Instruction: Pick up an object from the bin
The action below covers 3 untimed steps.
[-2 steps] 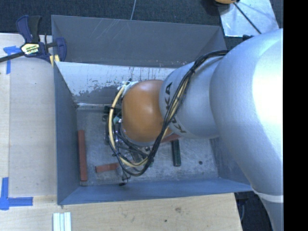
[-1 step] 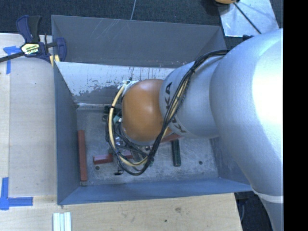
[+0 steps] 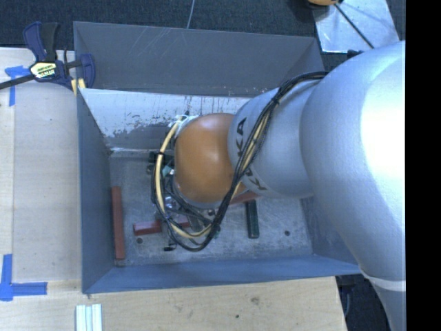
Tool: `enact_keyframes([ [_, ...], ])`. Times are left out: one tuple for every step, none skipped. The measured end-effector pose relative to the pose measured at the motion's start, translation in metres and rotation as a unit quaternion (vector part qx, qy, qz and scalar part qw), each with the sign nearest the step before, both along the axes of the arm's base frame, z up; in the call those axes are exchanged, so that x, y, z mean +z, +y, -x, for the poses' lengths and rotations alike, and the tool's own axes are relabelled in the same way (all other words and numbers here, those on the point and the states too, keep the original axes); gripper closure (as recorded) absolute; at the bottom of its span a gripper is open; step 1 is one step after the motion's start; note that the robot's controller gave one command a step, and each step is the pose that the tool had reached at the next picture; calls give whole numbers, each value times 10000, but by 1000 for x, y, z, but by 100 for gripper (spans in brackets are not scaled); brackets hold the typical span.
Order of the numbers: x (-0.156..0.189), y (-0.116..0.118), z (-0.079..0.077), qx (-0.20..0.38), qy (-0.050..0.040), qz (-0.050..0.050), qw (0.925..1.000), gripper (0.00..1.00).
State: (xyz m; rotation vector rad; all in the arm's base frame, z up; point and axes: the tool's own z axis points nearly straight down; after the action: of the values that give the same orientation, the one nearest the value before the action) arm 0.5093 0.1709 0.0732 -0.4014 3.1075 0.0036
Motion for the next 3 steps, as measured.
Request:
enact_keyframes([
  [198,12,-4,-101,38,16,9999,100],
  [234,15,-7,-116,-10,0,9999,100],
  [183,24,-20,-287,-17,-5,9996,100],
])
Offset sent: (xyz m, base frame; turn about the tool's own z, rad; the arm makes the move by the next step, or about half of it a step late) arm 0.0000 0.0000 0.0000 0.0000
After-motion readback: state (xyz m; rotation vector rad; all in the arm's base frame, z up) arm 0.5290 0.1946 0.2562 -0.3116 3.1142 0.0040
